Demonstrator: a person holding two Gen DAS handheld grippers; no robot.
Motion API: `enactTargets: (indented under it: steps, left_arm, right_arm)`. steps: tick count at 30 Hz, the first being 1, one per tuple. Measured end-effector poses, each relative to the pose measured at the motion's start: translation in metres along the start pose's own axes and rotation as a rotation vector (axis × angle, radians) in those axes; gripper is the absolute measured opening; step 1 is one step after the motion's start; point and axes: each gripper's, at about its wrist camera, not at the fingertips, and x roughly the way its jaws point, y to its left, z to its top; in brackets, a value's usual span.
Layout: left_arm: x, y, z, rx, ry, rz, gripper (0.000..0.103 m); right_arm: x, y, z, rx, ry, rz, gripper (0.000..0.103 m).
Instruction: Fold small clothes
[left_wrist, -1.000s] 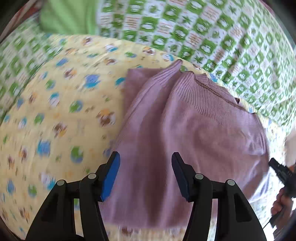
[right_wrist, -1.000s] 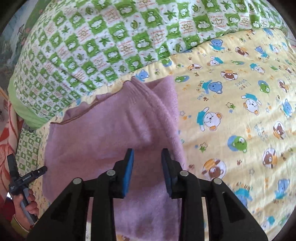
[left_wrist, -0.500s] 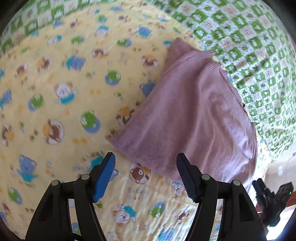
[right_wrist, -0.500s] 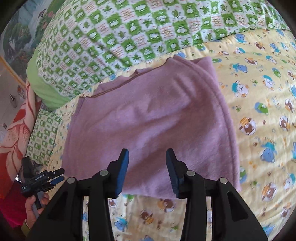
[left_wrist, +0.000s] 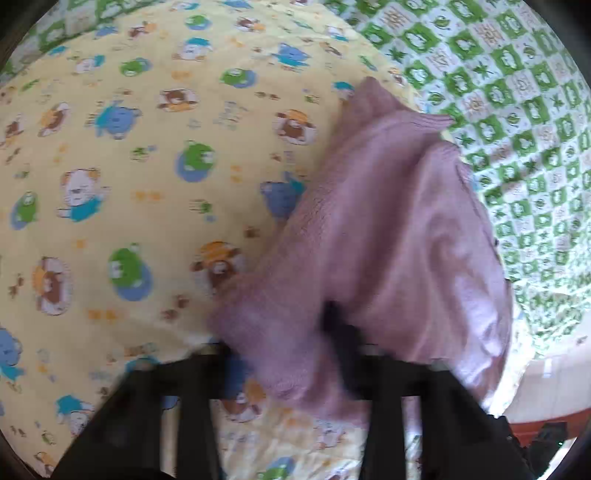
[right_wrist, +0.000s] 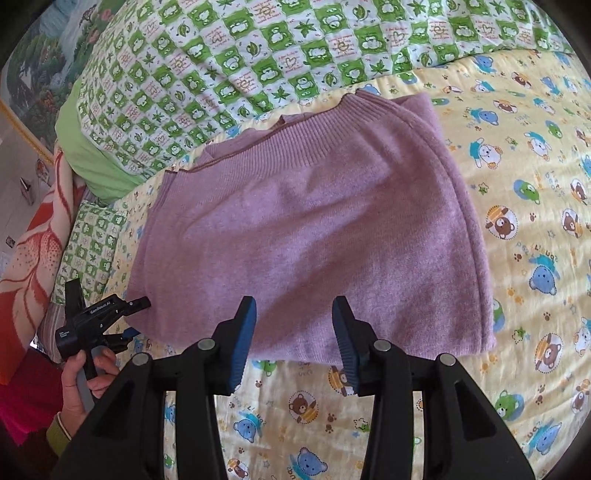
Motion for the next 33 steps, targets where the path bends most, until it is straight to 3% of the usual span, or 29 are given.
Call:
enactTargets:
  steps: [4,9,13,17,18,19,23,29,30,33]
  left_arm:
    - [-0.012,-0.029,-0.001,0.078,-0.046,0.032,0.013]
    - [-0.037,-0.100,-0.017,0.274,-0.113,-0.046,0.013]
    - [-0.037,-0.163,-0.044,0.437,-0.091,-0.175,0.011]
    - [0.001,-0.205,-0.084,0.582,-0.004,-0.172,0.008]
    - [0.014,-0.208,-0.092,0.599,0.035,-0.172,0.002]
    - [0.029,-0.209,-0.099,0.604,0.074,-0.161,0.003]
    - [0.048,-0.202,-0.106,0.587,0.114,-0.127,0.003]
    - [-0.001,-0.175,-0.098,0.574,0.020,-0.131,0.004]
    - [-0.010,-0.165,-0.096,0.555,0.010,-0.129,0.006]
    - [-0.029,-0.124,-0.082,0.426,-0.006,-0.096,0.025]
  right_arm:
    - [-0.002,-0.004,0.002,0.006,-0.010,-0.002,0.044]
    - [-0.007,-0.009,0.011,0.018,-0.032,0.004,0.044]
    - [-0.009,-0.012,0.026,0.019,-0.049,0.008,0.044]
    - [-0.006,-0.018,0.043,0.021,-0.055,0.014,0.044]
    - [-0.003,-0.020,0.047,0.025,-0.053,0.019,0.044]
    - [0.000,-0.022,0.052,0.030,-0.048,0.022,0.044]
    - [0.020,-0.022,0.075,0.029,-0.006,0.070,0.044]
    - [0.045,0.016,0.106,-0.080,0.010,0.149,0.044]
    - [0.048,0.022,0.109,-0.090,0.011,0.163,0.044]
    - [0.058,0.037,0.111,-0.108,0.023,0.188,0.044]
